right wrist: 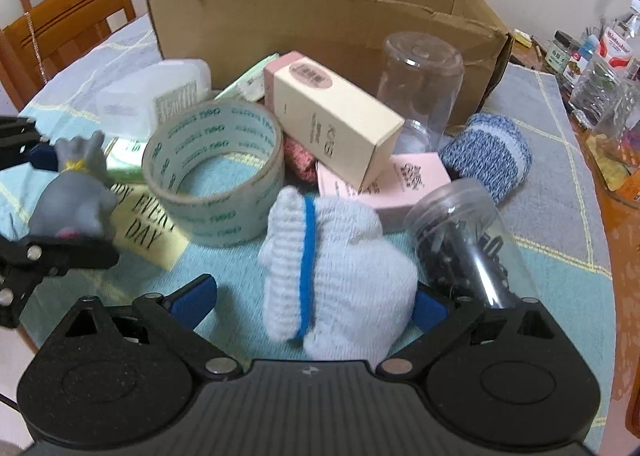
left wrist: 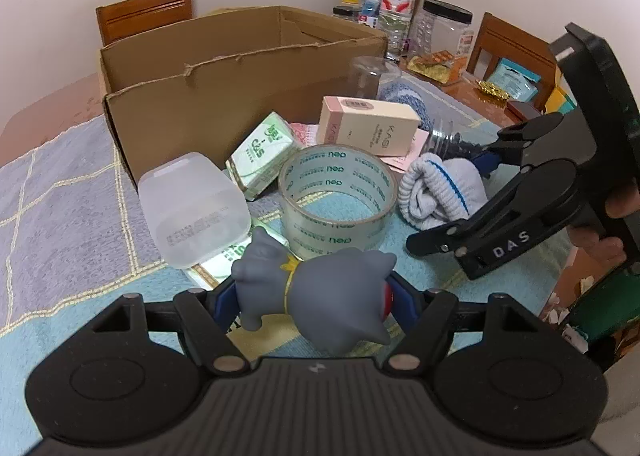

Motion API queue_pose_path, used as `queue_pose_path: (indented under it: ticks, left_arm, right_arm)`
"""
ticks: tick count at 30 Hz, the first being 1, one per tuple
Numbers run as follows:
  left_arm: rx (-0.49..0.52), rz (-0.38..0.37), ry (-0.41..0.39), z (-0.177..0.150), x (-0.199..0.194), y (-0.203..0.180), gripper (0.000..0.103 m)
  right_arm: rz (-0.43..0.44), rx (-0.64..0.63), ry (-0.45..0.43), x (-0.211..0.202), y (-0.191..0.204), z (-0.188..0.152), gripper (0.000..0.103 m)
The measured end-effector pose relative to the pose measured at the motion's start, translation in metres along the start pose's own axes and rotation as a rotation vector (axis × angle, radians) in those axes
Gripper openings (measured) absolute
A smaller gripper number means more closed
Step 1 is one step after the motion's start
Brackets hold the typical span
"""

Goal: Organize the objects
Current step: 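Grasp the grey cat plush with the left tool while the right tool grasps the white knit glove, then carry the cat plush and glove into the cardboard box and open both tools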

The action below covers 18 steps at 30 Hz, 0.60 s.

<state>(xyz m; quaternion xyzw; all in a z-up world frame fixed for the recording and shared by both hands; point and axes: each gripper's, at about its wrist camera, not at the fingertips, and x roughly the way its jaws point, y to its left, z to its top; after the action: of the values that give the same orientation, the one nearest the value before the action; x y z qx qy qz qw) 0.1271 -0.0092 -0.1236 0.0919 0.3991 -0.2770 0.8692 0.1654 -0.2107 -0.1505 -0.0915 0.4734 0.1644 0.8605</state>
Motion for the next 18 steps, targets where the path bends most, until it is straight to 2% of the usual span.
queue_pose_path:
  ticks: [2, 4, 7, 14, 18]
  left_arm:
    - [-0.011, 0.003, 0.003, 0.002, -0.002, 0.001, 0.073]
    - [-0.020, 0.009, 0.014, 0.005, -0.002, 0.001, 0.073]
    - [-0.024, 0.020, 0.036, 0.009, -0.003, 0.000, 0.073]
    - [-0.014, 0.065, 0.074, 0.025, -0.011, -0.005, 0.073]
    - [-0.036, 0.078, 0.049, 0.038, -0.025, -0.002, 0.073]
  right_arm:
    - [-0.012, 0.000, 0.002, 0.000, -0.001, 0.003, 0.092]
    - [-0.034, -0.002, 0.013, 0.001, -0.001, 0.005, 0.083]
    - [-0.042, 0.010, 0.028, -0.001, -0.005, 0.005, 0.077]
    - [-0.038, -0.004, 0.055, -0.015, -0.008, 0.011, 0.073]
    - [-0.029, -0.015, 0.054, -0.033, -0.007, 0.017, 0.073]
